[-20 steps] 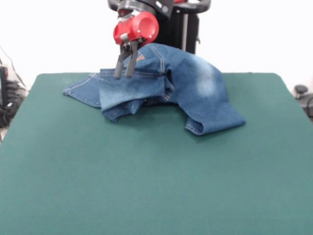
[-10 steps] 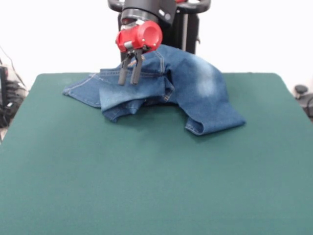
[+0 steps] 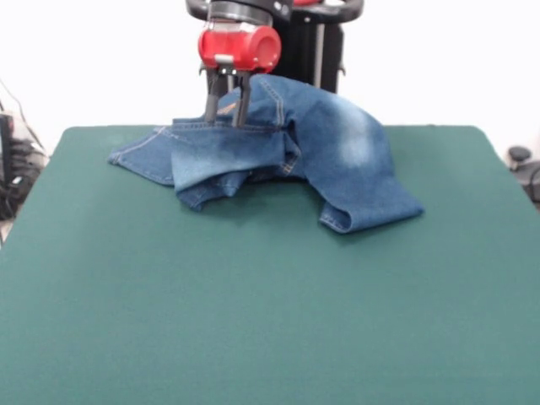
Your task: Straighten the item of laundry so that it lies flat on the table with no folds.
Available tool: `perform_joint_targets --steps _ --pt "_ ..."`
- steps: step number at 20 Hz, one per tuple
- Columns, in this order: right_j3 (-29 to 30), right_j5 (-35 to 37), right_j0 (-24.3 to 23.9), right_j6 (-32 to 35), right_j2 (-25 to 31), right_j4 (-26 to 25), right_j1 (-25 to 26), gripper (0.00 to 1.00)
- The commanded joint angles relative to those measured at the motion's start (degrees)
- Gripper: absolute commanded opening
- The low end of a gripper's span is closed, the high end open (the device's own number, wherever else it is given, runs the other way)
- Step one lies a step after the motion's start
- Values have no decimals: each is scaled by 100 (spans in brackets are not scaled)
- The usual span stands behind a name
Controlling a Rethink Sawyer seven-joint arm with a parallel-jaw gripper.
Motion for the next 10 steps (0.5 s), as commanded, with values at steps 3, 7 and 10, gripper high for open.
perform_joint_targets --steps 3,7,10 --pt "352 374 141 1077 1350 -676 109 100" --pt "366 546 -72 713 1656 -414 30 100" --pt "361 715 -82 792 1786 -467 28 100"
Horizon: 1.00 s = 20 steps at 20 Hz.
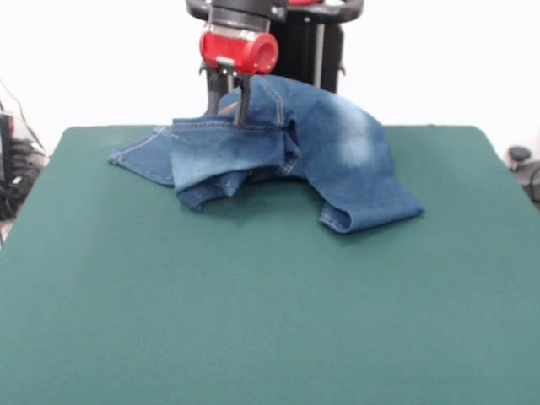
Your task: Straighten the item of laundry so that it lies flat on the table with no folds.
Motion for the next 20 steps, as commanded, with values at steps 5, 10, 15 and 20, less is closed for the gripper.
perform_joint_targets --steps 5,10,15,20 --pt "177 763 -225 507 1635 161 -89 100" --pt "198 855 -561 -569 1757 1043 -156 100" --pt "523 -267 -355 -2227 651 3927 568 0" --pt "515 -149 -389 -2051 720 3637 439 0"
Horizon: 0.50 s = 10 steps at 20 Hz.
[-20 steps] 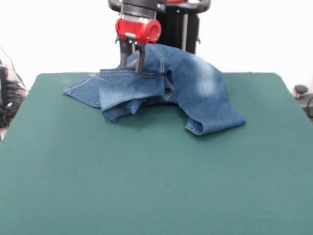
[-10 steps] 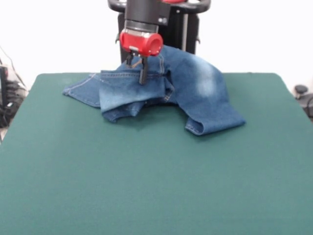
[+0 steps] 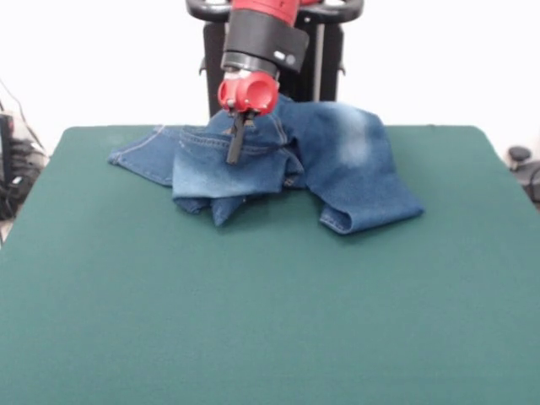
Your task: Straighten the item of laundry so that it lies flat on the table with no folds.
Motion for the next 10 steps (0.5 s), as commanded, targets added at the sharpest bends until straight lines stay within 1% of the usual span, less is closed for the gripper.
perform_joint_targets --steps 1,2,6,10 --pt "130 -468 56 -1751 352 522 374 0" --pt "122 -478 4 -1706 438 376 284 0" --pt "89 -507 -1 -1856 426 557 258 0" --pt "-87 -376 -28 -1870 493 445 120 0"
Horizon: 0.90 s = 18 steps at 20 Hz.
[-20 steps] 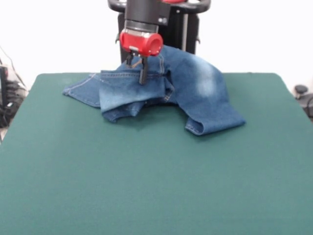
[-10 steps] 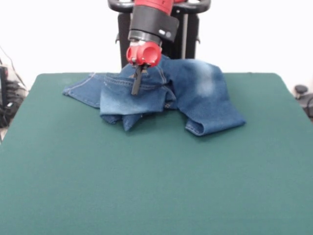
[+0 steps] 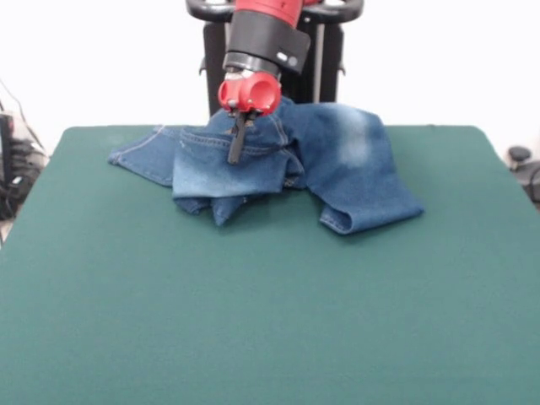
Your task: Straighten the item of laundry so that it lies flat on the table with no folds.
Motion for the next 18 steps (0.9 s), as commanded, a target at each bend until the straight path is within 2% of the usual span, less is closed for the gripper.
perform_joint_targets --steps 1,6,8,10,12,16,18 --pt "-262 -176 -25 -1371 518 247 65 0" --pt "-966 182 -164 -1248 582 -25 -120 0" --pt "-1197 149 -185 -1441 416 331 -55 0" --pt "-1443 105 -236 -1563 320 409 -72 0" --pt "-1736 344 -263 -1423 321 0 -189 0" --pt "-2342 1019 -214 -242 445 -1653 -444 0" --pt "-2567 1082 -196 199 388 -2142 -471 0"
